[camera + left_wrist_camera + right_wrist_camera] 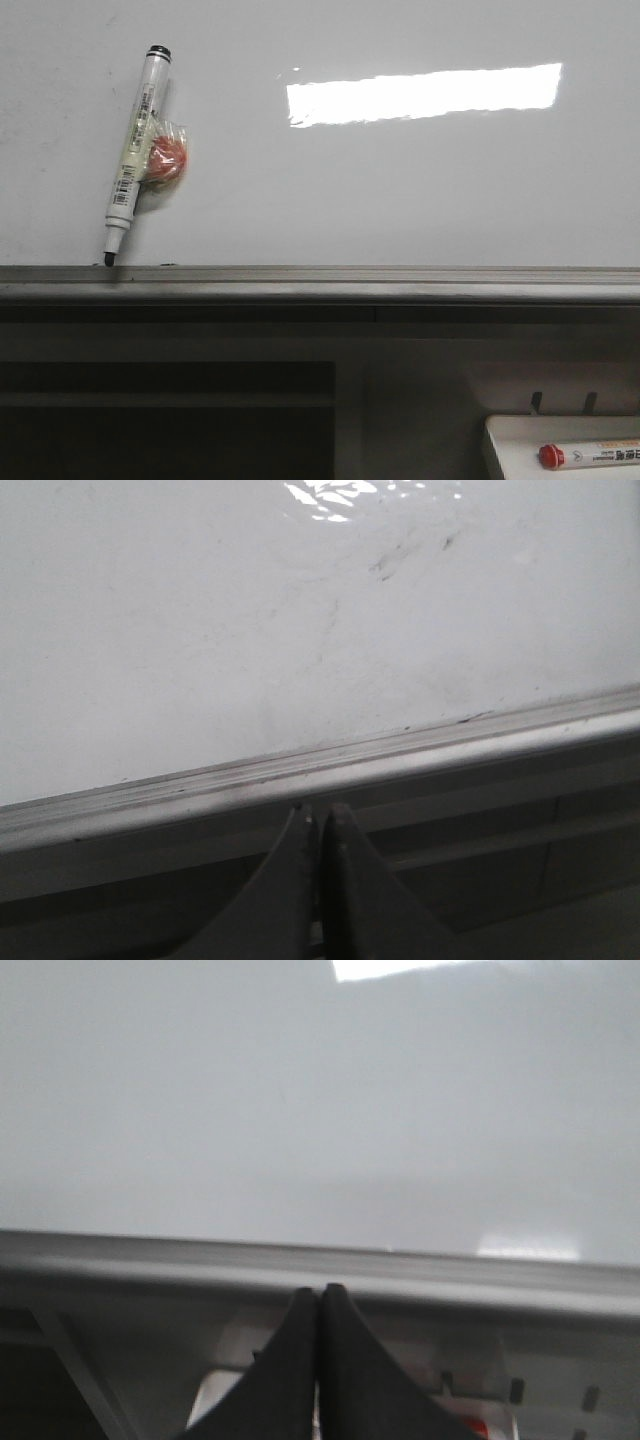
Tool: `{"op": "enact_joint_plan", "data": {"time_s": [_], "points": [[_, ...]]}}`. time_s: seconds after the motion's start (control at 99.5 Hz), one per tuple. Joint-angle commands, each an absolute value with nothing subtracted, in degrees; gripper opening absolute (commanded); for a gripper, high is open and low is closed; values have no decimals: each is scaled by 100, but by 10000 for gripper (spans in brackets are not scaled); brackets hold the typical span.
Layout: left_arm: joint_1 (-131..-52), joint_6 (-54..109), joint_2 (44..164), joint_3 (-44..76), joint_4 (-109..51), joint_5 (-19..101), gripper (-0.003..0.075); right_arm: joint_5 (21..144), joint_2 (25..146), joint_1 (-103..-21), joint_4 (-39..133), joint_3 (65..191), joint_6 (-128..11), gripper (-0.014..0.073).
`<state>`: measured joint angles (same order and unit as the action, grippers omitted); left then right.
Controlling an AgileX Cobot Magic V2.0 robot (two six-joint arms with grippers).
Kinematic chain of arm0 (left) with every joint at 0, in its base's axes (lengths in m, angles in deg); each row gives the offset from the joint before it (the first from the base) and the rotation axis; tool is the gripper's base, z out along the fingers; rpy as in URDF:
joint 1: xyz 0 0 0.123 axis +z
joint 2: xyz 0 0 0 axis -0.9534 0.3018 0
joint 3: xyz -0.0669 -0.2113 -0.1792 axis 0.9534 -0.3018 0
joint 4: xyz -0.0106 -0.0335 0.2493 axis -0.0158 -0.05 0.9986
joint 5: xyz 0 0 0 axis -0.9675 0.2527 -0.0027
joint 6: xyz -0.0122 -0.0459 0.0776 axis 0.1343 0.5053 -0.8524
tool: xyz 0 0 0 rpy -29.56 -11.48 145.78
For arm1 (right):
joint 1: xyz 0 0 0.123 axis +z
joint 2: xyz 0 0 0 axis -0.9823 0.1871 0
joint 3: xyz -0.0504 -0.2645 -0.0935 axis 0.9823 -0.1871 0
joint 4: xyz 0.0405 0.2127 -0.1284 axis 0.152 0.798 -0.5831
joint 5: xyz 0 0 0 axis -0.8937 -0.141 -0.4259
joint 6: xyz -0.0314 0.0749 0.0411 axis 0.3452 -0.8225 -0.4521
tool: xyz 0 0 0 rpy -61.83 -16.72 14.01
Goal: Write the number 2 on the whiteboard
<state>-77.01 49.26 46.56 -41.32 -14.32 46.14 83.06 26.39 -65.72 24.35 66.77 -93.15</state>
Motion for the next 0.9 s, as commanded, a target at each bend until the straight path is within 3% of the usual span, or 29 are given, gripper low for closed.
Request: {"op": "enact_joint_plan", "data": {"time_s": [0.0,0.181,0.312,0.382,0.513,0.633,0.784,0.894], "points": [[-7686,5004,4501,-4193,-2440,3636,-20,7265,2519,-6615,2829,6540,-9283,-71],[-7696,5004,4501,-4193,-5829,2383,-20,6634,2519,-6615,4095,6540,-9283,-71],[-7696,5004,4501,-4182,-8023,2276,-20,6550,2519,-6615,4290,6540,-9283,-71],[-7696,5004,4501,-4182,-8435,2244,-20,6317,2519,-6615,4694,6540,-9283,-71],[-7696,4992,4501,-4026,-8366,2608,-20,6201,2519,-6615,5021,6761,-9283,-71],[-7696,4978,4611,-3554,-7629,3484,-20,6909,2557,-6615,4717,7319,-9283,-71],[-7696,4978,5457,-2430,-5510,4538,-20,8012,2903,-6615,3690,8197,-9283,-56],[-7696,4944,6552,-1431,-3838,5822,13,8417,3418,-6615,3300,8801,-9283,28]]}}
